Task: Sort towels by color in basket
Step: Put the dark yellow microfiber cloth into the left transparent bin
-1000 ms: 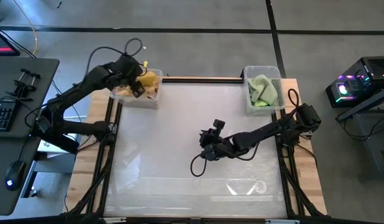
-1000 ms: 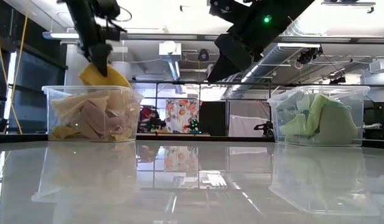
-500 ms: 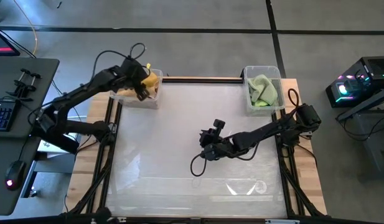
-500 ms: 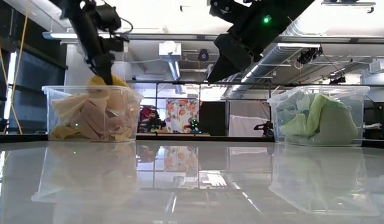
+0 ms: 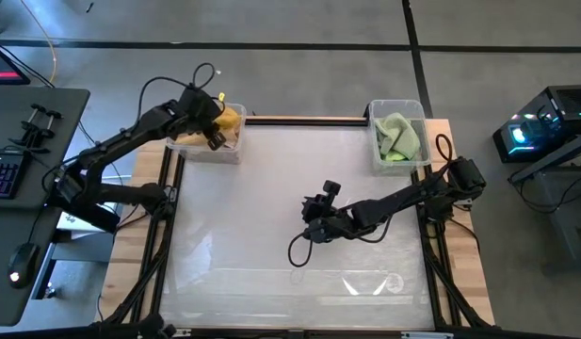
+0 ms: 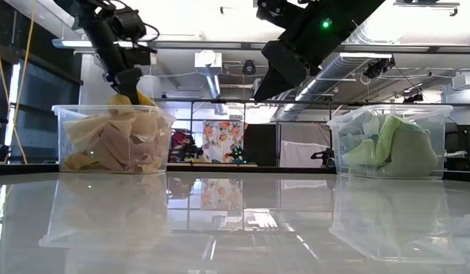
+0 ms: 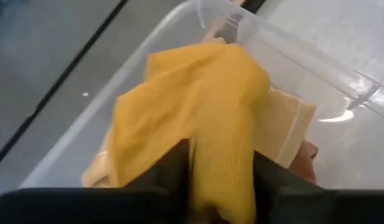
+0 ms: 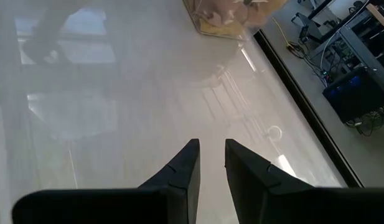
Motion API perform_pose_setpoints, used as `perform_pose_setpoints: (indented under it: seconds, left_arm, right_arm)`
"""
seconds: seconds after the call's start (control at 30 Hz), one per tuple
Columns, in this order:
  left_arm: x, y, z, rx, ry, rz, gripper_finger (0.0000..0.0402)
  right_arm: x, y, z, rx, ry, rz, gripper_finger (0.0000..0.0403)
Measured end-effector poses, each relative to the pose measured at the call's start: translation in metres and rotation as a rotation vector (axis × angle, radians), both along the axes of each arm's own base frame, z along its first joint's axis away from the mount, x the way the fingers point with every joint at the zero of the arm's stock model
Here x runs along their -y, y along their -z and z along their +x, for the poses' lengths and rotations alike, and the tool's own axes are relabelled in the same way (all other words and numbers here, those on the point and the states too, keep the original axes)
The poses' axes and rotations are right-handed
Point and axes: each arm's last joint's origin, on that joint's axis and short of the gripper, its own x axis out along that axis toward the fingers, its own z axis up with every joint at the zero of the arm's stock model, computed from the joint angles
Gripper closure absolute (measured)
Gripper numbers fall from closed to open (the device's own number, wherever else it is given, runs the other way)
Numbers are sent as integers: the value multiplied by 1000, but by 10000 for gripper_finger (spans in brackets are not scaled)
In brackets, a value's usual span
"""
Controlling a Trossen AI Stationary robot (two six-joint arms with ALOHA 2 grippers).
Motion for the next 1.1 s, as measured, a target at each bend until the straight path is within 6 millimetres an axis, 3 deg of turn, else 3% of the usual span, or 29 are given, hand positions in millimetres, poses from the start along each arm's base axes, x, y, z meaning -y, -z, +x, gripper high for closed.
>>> perform_pose_setpoints:
  seconds: [0.13,0.23,0.57,0.9,1.1]
  left_arm:
    - [7,-11,-8,-2,-28,64,234]
    - [13,-21,-16,6,-93,123,209]
    - [35,-46,-36,155,-179,198,213]
    - [22,-35,-26,136,-159,129,171]
    - [23,-64,-26,222,-170,124,157]
  right_arm:
    - [0,0,0,-1,-1,-1,332]
    - [0,0,0,0,0,0,332]
    - [1,2,-3,-42,-1,-14,332]
    - [6,6,-9,-99,46,-63,332]
    - [7,8,-12,-115,66,-49,332]
